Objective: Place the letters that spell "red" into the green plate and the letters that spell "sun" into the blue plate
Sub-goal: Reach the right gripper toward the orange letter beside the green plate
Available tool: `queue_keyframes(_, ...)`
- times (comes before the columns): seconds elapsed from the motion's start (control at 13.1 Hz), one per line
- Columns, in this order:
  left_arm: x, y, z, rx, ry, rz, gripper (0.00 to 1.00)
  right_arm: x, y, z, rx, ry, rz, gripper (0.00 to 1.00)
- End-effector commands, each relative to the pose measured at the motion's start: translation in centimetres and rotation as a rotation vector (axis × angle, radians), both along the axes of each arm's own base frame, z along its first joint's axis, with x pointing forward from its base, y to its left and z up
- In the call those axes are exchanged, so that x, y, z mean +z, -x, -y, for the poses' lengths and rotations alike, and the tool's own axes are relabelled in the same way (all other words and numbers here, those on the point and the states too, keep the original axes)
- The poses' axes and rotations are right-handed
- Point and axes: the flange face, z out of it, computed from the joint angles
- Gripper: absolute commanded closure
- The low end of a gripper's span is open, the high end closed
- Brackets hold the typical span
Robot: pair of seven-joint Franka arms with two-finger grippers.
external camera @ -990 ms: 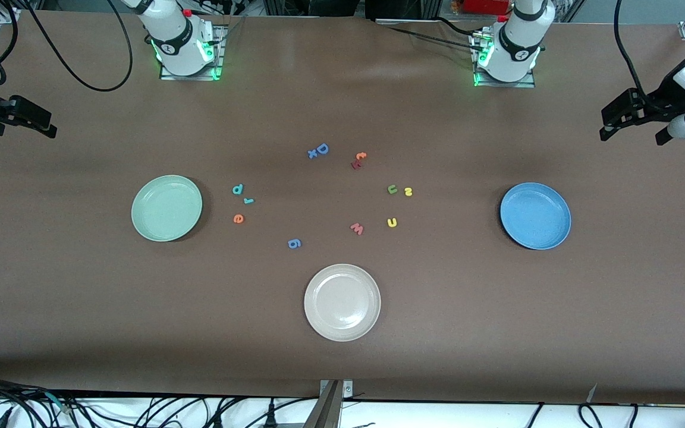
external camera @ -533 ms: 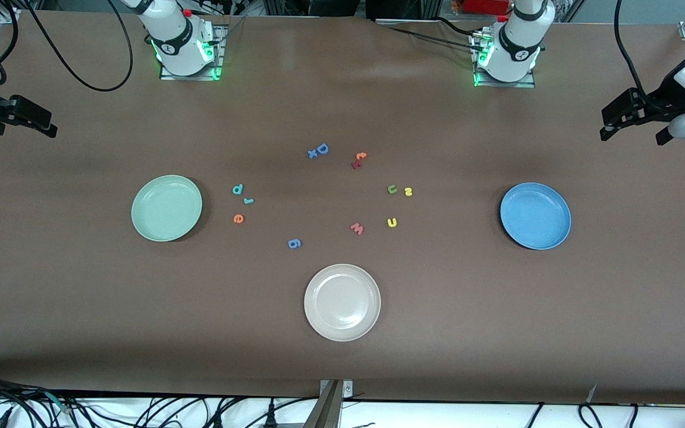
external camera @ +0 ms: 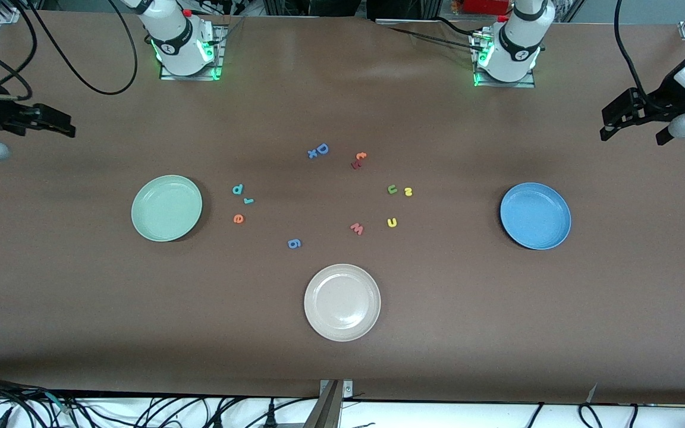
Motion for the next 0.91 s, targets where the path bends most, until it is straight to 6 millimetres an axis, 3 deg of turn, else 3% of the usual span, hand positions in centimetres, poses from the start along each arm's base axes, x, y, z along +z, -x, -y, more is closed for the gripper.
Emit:
queue_keyframes(0.0,0.6,-0.2,0.3,-0.009,0.031,0.009,0.0,-2.5,-1.6,-2.0,0.043,-0.059,-0.054,0.0)
queue_keyframes(0.46,0.6,-0.2,0.4,-0.008,0.031,0.009,0.0,-7.8,-3.8,-9.1,0.047,-0.008,-0.049,0.0)
queue_keyframes(0.84,0.3,-0.3,0.3,-0.006,0.03,0.003,0.0,-16.1,-4.1,-15.3,-0.016,0.019,0.058,0.0)
